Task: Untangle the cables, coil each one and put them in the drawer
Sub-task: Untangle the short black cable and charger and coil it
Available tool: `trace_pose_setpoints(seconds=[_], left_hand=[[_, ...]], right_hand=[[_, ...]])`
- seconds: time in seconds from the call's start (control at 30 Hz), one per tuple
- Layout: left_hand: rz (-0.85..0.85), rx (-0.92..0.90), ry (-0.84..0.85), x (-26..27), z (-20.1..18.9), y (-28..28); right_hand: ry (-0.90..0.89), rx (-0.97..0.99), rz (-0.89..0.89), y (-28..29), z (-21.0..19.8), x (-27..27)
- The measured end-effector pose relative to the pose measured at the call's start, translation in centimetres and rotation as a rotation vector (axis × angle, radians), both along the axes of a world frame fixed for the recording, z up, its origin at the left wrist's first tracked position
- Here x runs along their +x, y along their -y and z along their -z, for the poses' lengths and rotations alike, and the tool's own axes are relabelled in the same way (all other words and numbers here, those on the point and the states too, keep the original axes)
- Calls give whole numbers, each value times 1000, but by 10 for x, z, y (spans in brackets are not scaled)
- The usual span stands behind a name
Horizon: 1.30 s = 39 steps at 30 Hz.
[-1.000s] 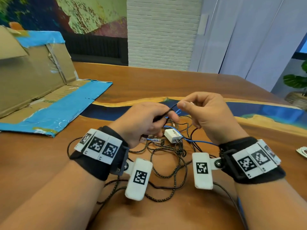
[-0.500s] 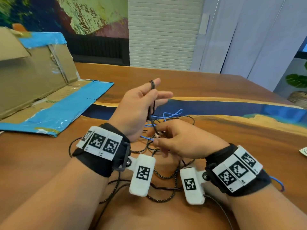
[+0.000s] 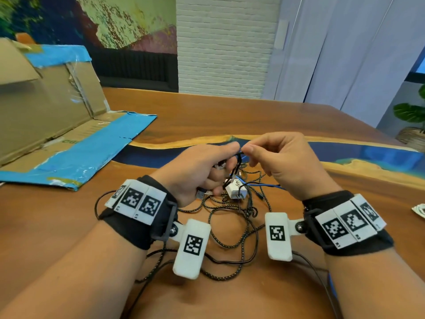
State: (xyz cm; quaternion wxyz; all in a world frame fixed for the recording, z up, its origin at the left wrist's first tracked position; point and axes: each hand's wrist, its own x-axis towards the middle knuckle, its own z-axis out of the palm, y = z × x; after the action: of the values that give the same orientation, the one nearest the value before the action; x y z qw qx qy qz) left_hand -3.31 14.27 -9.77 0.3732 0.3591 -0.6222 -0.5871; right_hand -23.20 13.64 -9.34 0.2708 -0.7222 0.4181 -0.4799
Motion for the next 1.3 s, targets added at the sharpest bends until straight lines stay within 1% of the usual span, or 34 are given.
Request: trace_pose_setpoints(seconds=[0.1, 0.17, 0.23, 0.37, 0.43, 0.5, 0.57, 0.63, 0.67, 0.7, 0.77, 0.8, 0.87, 0.9, 0.97, 1.0, 1.07, 1.13, 1.2, 1.23, 1.3], left_hand=[[-14, 78, -199, -2, 2, 3], [2, 104, -303, -3, 3, 6], [6, 104, -381, -1, 1, 8], [-35, 63, -464, 2, -6, 7], [-57, 53, -526, 4, -10, 6], [-73, 51, -583, 5, -13, 5], [-85, 40, -630, 6, -14, 5], [-87, 29, -699, 6, -14, 5], [-86, 31, -736, 6, -14, 5], [-87, 37, -766, 6, -13, 5], [-91, 49, -816, 4, -13, 7], [-88, 49, -839, 4, -13, 8], [-100, 37, -854, 5, -11, 10], [-122, 26, -838, 5, -9, 12], [-190, 3, -749, 3, -6, 14], [-233, -11, -672, 2, -5, 15], [-307, -46, -448, -3, -3, 13], [-335, -97, -154, -6, 1, 10], [-322, -180, 119, -6, 5, 10], [-281, -196, 202, -6, 6, 10], [-184, -170, 279, -6, 7, 9]], right_hand=[[-112, 4, 7, -1, 0, 1], [-188, 25, 17, 1, 0, -2], [-203, 67, 17, 4, 1, -7], [-99, 119, 37, 9, 6, -8], [-34, 144, -1, 10, 9, -4], [71, 194, -93, 11, 11, 0], [233, 296, -170, 9, 13, 7], [326, 365, -169, 8, 14, 13], [320, 365, -139, 8, 15, 15], [279, 347, -94, 9, 16, 17], [92, 286, -14, 9, 18, 20], [-39, 262, -3, 8, 18, 22], [-291, 263, -61, 3, 17, 28], [-378, 274, -113, 0, 16, 32], [-486, 257, -186, -8, 13, 38], [-514, 236, -198, -10, 12, 41], [-502, 193, -197, -14, 10, 41], [-394, 186, -180, -15, 7, 36], [-200, 197, -165, -12, 5, 27], [-111, 192, -143, -10, 3, 22], [30, 149, -73, -5, 0, 13]])
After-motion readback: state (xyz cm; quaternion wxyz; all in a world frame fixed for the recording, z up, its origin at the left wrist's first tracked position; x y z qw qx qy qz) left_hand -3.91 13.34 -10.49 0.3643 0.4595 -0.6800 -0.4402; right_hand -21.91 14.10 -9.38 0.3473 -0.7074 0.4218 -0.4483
